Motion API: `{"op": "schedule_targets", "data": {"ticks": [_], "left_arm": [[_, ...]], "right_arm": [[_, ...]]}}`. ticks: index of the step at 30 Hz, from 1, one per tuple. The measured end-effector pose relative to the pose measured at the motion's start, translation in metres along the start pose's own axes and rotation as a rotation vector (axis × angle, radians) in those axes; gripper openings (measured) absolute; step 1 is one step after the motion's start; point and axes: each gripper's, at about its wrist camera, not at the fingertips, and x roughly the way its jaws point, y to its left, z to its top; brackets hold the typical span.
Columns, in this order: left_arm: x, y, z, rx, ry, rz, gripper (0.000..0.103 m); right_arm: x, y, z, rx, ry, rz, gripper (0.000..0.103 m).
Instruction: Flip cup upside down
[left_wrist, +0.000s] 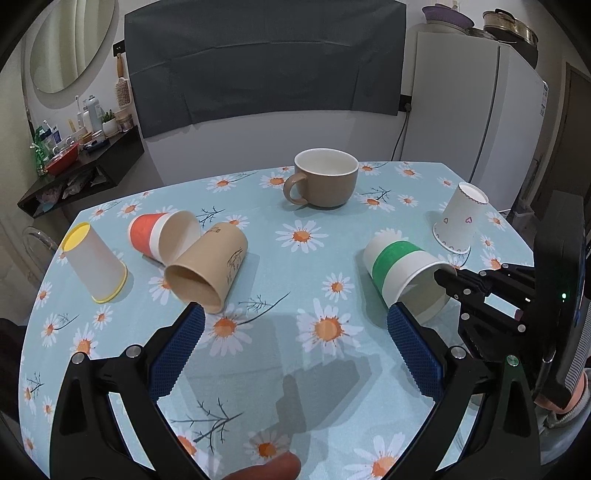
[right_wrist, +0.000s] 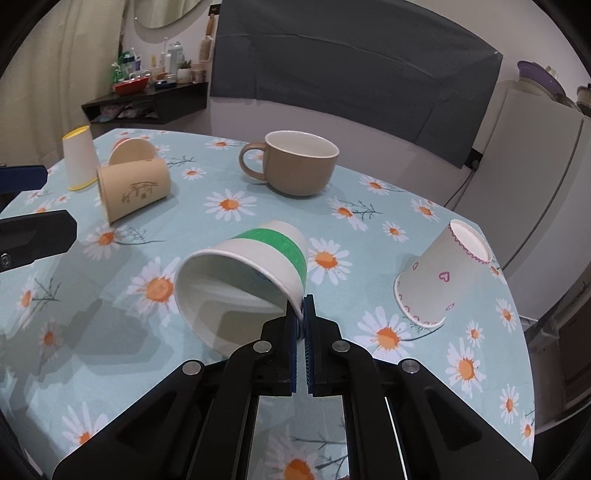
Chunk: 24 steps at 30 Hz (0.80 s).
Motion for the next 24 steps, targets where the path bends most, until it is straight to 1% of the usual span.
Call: {"op": "schedule_targets", "data": {"ticks": [3, 8, 13, 20, 24], "left_arm": [[-0.013, 0.003, -0.012, -0.011, 0.000, -0.004, 0.097], [-0.033, 0.006, -0.031, -0.017, -0.006, 0.012, 0.097], [-0.054, 0.008, -0.048, -0.018, -0.015, 0.023, 0.097], [-0.068, 0.013, -0.061, -0.040, -0.004, 0.024, 0.097], [-0.070, 0.014, -0.066, -0.048, -0.001, 0.029, 0.097]], "right_arm": [[-0.013, 0.013, -0.012, -0.009, -0.011, 0.022, 0.003], [-0.036, 0.030, -0.033, 0.004, -0.030, 0.073, 0.003], [-0.054, 0.049, -0.050, -0.007, -0.044, 0.105, 0.004], [-0.072, 0.069, -0.064, -0.036, -0.060, 0.126, 0.004], [-0.075, 0.075, -0.068, -0.035, -0.060, 0.121, 0.004]]}}
